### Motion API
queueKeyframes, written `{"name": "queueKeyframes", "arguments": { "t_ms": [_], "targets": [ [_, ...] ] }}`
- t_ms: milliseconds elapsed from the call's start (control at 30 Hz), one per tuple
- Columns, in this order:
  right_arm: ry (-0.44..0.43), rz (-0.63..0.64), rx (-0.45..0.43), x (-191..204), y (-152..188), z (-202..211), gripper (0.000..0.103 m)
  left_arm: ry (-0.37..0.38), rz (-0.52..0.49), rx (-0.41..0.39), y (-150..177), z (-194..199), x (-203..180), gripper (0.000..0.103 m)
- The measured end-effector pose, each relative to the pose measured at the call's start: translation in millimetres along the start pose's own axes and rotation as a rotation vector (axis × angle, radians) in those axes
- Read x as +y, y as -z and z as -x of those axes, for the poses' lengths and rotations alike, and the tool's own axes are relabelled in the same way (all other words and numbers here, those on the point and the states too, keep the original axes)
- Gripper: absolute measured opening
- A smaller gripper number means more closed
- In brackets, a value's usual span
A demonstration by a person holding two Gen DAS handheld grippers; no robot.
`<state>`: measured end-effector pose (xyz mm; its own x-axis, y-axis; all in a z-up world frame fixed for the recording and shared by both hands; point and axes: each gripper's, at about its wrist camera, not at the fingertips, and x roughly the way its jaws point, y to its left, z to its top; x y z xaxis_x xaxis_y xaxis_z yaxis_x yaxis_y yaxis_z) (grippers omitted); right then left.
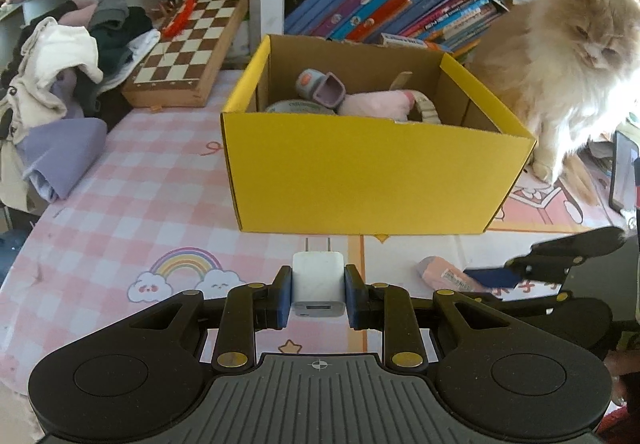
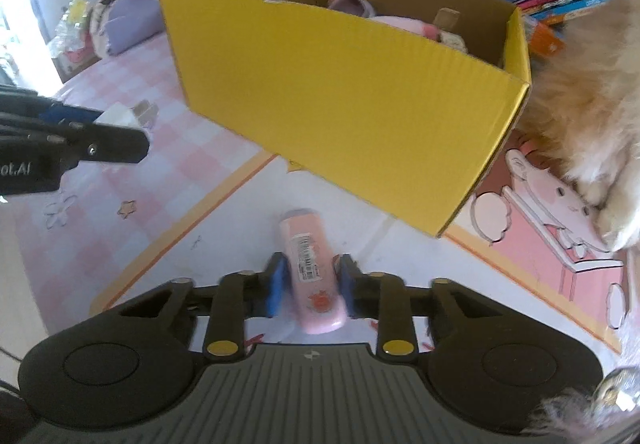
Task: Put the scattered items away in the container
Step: 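Lift the charger over the box with the left tool while the right tool carries the pink case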
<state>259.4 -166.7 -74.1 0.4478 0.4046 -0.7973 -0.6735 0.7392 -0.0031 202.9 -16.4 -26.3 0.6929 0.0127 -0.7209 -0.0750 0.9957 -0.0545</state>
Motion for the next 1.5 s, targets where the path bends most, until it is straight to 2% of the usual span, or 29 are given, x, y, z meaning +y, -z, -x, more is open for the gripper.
{"name": "queueKeyframes", "arguments": {
  "t_ms": [133,533,800,967,1300,1500],
  "targets": [
    [-0.024,0.011,0.001,2,2,4,0.023,0.016,-0.006,-0.006,-2,-1,-5,0.025],
    [-0.068,0.011,-0.124,1,-4,56,0.023,0.085,-0.019,-0.075,-14,24,-12,0.025],
    [-0.056,0.032,-0.294,4,-20,100,0.023,0.133,-0.016,-0.183,-33,51,-16,0.025],
    [-0.064,0.024,-0.34,4,-27,117,0.023,0.155,-0.017,-0.223,-41,60,-17,0.025],
    [-0.018,0.004,-0.404,-9,-41,141,0.023,0.208,0.007,-0.288,-60,71,-15,0.025],
    [0.034,-0.013,-0.453,-28,-67,148,0.023,0.215,-0.006,-0.366,-87,75,-15,0.025]
  ]
}}
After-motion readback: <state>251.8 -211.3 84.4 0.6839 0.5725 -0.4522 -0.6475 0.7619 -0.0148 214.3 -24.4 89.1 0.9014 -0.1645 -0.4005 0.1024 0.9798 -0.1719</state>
